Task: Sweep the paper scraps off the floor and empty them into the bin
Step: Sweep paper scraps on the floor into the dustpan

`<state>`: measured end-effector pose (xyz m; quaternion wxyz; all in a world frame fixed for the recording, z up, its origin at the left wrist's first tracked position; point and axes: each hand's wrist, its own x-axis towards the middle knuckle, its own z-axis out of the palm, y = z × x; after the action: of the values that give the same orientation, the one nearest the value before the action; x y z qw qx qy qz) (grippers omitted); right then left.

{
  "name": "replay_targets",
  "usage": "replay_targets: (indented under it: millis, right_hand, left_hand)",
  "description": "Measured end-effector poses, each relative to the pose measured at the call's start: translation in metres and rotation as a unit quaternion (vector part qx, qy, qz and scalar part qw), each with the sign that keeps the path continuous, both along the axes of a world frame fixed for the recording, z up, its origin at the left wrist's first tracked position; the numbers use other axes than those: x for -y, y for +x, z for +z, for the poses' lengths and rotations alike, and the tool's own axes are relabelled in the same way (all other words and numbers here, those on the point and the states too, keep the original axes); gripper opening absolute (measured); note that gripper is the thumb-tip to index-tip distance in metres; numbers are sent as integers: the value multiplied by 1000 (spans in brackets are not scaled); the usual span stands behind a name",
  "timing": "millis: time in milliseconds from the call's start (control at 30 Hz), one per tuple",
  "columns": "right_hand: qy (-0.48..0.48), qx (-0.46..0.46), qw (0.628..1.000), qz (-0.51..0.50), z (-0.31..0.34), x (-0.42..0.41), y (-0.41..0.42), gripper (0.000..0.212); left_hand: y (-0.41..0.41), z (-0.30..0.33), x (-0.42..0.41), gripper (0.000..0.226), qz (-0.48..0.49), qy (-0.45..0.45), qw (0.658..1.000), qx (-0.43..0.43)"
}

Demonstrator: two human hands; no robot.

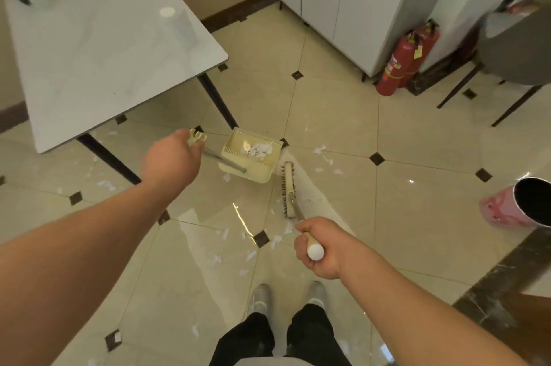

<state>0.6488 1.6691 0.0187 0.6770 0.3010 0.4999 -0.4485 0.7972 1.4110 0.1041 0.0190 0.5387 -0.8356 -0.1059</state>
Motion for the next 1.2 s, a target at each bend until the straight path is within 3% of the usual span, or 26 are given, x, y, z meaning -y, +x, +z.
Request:
replay_targets:
  millis: [200, 333, 533, 667, 833, 1067, 1200]
  right_hand:
    - [-19, 118, 989, 90, -15, 28, 24, 12]
    - [-23, 169, 979, 113, -41, 50, 49, 12]
    - [3, 209, 977, 52, -87, 57, 57, 10]
    - [45, 146, 988, 17, -88, 41, -1, 9]
    - [58, 56, 997, -12, -42, 28, -82, 9]
    - [74, -64, 995, -4, -8, 50, -75, 4]
    - [48, -45, 997, -38, 6, 68, -65, 7]
  left_hand:
    - [-2, 11, -6, 35, 13, -17, 1000, 8]
    - [6, 9, -15, 32, 8, -21, 1000, 11]
    - [31, -10, -32, 30, -15, -24, 999, 40]
    - [48, -20, -35, 27, -38, -20, 998, 44]
    - [61, -23, -23, 28, -21, -2, 999, 32]
    - [79, -12, 11, 30, -13, 0, 999, 33]
    - [97, -6, 32, 31, 1, 7, 1000, 26]
